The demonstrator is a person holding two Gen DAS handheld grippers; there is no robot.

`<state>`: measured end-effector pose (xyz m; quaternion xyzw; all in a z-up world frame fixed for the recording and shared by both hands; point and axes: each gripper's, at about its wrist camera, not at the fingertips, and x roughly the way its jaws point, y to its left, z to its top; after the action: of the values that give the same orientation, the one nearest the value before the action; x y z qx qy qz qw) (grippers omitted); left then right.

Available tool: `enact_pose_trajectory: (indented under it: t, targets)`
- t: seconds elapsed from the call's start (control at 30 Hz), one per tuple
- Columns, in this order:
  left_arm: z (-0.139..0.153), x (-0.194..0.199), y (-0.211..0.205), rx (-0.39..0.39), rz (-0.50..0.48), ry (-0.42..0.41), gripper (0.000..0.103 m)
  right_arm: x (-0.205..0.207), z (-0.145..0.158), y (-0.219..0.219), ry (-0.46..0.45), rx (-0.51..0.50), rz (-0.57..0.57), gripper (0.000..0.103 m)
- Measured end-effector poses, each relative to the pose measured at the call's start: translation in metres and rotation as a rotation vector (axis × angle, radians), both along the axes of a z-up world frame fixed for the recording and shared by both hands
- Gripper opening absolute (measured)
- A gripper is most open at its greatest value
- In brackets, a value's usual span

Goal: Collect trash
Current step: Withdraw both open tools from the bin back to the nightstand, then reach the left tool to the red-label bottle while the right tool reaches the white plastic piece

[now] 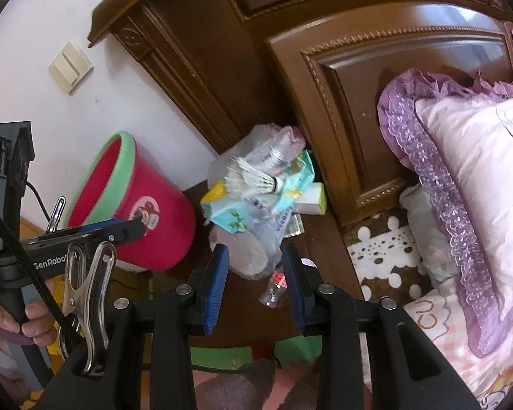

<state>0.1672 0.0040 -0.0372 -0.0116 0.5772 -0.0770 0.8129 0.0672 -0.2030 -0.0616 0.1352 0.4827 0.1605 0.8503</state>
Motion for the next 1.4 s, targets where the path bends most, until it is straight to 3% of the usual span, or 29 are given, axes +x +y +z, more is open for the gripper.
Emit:
enact_pose_trajectory:
  t: [0.3, 0.5, 0.83, 1.4]
  targets:
    - [-0.065, -0.015, -0.032, 0.006, -0.065, 0.091, 0.039, -0.003, -0.042, -0.022, 0.084, -0.02, -0.006, 0.034]
    - [-0.11, -0.015, -0.048, -0.014, -0.081, 0.129, 0.039, -0.006, -0.075, -0.028, 0.144, -0.055, 0.0, 0.034]
    - [-0.184, -0.005, -0.07, 0.016, -0.117, 0.185, 0.039, -0.008, -0.121, -0.038, 0.218, -0.065, -0.015, 0.034]
    - [-0.233, 0.012, -0.079, 0.087, -0.114, 0.209, 0.039, -0.015, -0.154, -0.052, 0.305, -0.039, -0.037, 0.034]
